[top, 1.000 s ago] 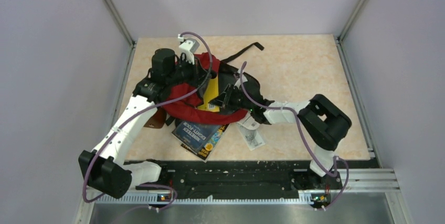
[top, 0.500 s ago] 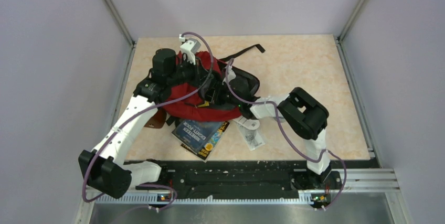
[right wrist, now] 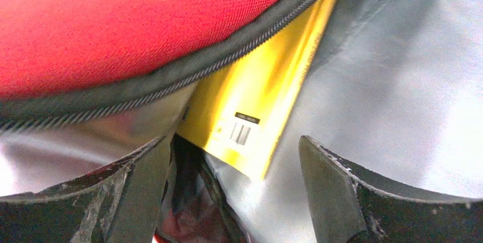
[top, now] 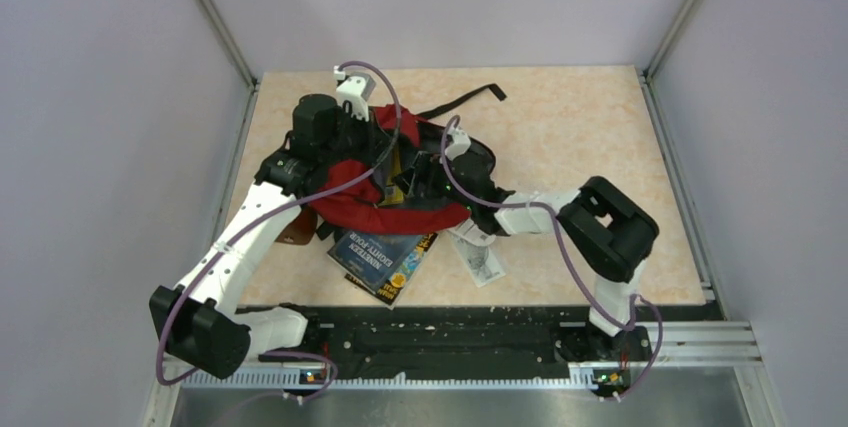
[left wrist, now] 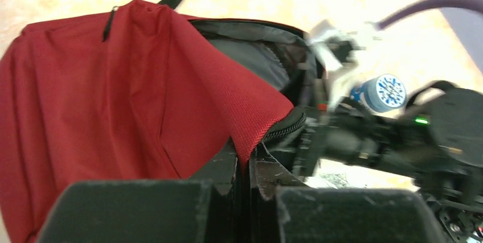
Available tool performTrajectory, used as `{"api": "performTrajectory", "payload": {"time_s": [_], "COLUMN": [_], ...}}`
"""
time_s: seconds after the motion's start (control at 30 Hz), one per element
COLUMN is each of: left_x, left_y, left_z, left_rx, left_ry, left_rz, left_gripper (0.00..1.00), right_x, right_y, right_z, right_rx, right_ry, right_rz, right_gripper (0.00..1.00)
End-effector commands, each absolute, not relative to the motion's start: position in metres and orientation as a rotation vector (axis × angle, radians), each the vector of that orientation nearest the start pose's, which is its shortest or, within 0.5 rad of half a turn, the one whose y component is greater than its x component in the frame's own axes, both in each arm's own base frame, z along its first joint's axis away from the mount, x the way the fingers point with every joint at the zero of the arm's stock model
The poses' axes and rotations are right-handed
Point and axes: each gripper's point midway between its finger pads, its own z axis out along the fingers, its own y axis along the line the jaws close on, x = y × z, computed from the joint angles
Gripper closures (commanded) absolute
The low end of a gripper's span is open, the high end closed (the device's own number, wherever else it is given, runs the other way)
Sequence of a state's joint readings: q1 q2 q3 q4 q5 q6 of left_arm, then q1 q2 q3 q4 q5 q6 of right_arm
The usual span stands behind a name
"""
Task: Pack the student bag
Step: Place the book in the student bag.
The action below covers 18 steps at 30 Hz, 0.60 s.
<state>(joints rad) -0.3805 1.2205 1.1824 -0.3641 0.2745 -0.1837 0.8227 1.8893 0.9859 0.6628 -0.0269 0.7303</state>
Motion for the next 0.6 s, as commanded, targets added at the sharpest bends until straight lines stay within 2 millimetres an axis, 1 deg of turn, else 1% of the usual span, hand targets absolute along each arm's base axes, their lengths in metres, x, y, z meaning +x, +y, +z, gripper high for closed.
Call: {"api": "performTrajectory", "payload": {"time_s": [0.0, 0.03, 0.17, 0.27, 0.33, 0.4, 0.5, 0.53, 0.57], "left_x": [0.346, 0.347, 0.355, 0.365, 0.372, 0.378, 0.383, 0.383, 0.384], "left_y": [-0.175, -0.169, -0.148, -0.134, -0.126, -0.12, -0.113, -0.111, -0.105], "left_z": [0.305, 0.306, 0.299, 0.282, 0.271, 0.259, 0.249, 0.247, 0.248], "left_rx": [0.33, 0.314, 0.251, 0.208, 0.172, 0.158, 0.152, 0.152, 0.145], "left_ry": [1.907, 1.912, 1.936, 1.999, 2.041, 2.075, 2.102, 2.109, 2.11], "left_rz": [-0.504, -0.472, -0.346, -0.252, -0.199, -0.163, -0.108, -0.088, -0.053], "left_gripper": [1.0, 1.0, 1.0, 1.0, 1.0, 1.0, 1.0, 0.97, 0.9], "right_x": [0.339, 0.334, 0.322, 0.301, 0.284, 0.266, 0.24, 0.231, 0.223], "right_y": [0.376, 0.367, 0.333, 0.314, 0.309, 0.309, 0.309, 0.312, 0.314], "right_z": [0.16, 0.169, 0.174, 0.176, 0.176, 0.171, 0.16, 0.161, 0.158], "right_rx": [-0.095, -0.099, -0.131, -0.18, -0.232, -0.274, -0.252, -0.241, -0.231], "right_ry": [1.81, 1.788, 1.818, 1.824, 1.822, 1.837, 1.894, 1.896, 1.902], "right_rz": [0.963, 0.945, 0.803, 0.736, 0.723, 0.738, 0.811, 0.848, 0.874], "right_gripper": [0.19, 0.18, 0.17, 0.17, 0.17, 0.17, 0.17, 0.17, 0.17]}}
